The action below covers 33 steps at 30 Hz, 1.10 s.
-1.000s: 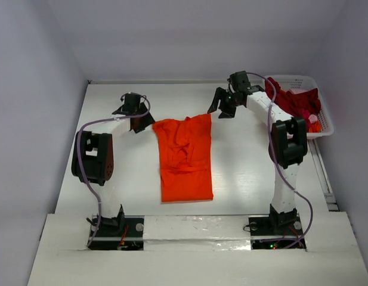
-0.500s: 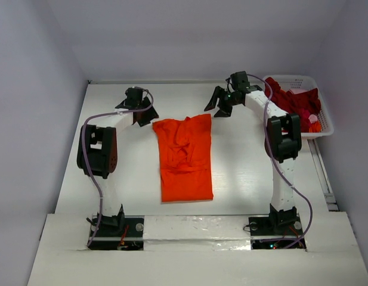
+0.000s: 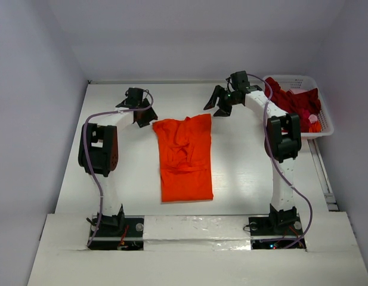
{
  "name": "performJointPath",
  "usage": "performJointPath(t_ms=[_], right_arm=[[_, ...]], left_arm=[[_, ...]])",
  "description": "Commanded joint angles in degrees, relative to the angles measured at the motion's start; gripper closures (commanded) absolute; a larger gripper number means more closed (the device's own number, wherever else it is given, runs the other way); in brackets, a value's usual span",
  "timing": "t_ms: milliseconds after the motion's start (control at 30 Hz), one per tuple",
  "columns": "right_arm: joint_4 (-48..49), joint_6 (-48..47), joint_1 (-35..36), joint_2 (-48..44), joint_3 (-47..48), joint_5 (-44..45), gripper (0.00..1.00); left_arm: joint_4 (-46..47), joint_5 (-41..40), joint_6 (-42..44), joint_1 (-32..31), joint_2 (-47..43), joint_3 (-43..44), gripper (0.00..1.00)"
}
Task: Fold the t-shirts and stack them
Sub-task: Fold the tshirt
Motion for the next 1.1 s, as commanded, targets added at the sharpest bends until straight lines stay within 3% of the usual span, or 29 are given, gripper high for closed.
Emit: performJointPath(t_ms=[0, 200, 600, 767, 1067], right_arm=[[2.23, 0.30, 0.10, 0.25, 0.56, -1.02, 0.30], [1.71, 0.65, 0.10, 0.86, 0.92, -0.33, 0.30], [-0.49, -0.14, 0.63, 1.13, -2.86, 7.05, 0.30], [-4.26, -0.32, 1.25, 2.53, 0.38, 10.14, 0.31], [-4.62, -1.19, 1.77, 5.52, 3.90, 8.21, 0.31]], left_arm=[[-3.33, -2.34, 0.99, 0.22, 0.34, 2.62, 0.58], [-5.53, -2.88, 1.96, 0.22, 0.78, 2.80, 0.59], [-4.39, 4.33, 1.78, 0.22, 2.80, 2.45, 0.59], [-5.00, 4.07, 1.96, 0.22, 3.24, 3.15, 0.59], [-5.00, 4.77, 1.43, 0.22, 3.24, 2.89, 0.60]])
